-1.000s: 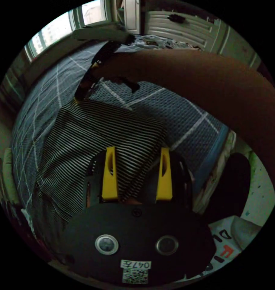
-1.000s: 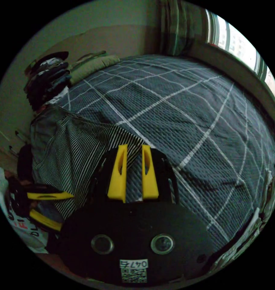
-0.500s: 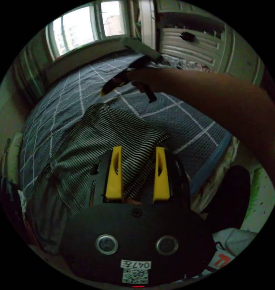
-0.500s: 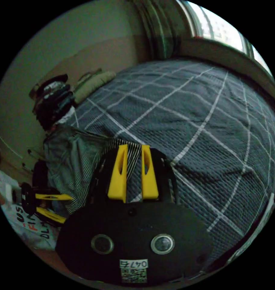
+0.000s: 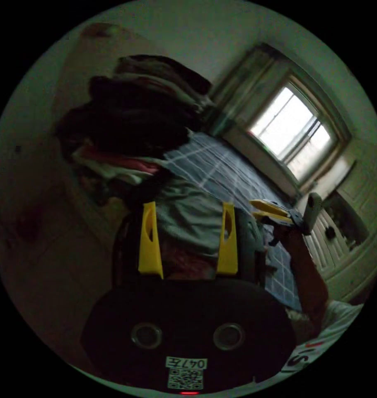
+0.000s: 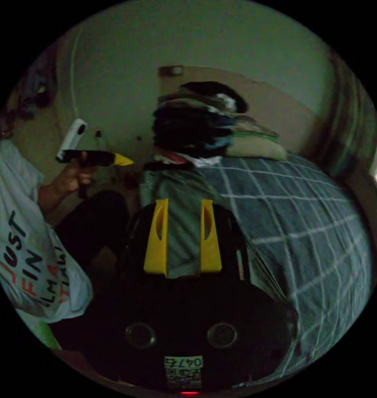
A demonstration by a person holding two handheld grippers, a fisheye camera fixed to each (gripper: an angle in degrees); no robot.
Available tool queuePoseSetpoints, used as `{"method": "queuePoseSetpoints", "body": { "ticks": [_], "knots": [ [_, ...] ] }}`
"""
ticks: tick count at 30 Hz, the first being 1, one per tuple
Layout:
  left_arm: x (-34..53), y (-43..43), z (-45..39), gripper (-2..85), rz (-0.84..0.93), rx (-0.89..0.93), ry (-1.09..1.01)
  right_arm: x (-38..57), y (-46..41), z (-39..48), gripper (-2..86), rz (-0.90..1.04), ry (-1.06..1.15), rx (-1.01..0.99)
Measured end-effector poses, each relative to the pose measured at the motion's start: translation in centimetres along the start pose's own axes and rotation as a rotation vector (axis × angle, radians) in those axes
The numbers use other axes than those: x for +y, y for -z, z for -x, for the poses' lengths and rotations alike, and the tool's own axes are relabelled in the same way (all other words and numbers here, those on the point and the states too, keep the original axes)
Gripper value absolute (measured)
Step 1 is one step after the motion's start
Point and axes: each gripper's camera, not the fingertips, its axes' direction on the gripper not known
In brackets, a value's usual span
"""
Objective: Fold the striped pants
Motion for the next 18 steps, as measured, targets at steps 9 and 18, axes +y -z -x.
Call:
{"method": "queuePoseSetpoints", "body": {
  "ticks": [9, 18],
  "knots": [
    [-3.5, -2.3, 16.6, 20.5, 0.133, 0.086, 0.303, -17.3, -22.5, 4.3, 8.7, 0.058, 0.076, 0.074],
    [-3.5, -1.4, 21.5, 8.6, 0.044, 0.12, 0.363, -20.9, -38.1, -2.5, 10.9, 0.346, 0.083, -0.131]
  ]
}}
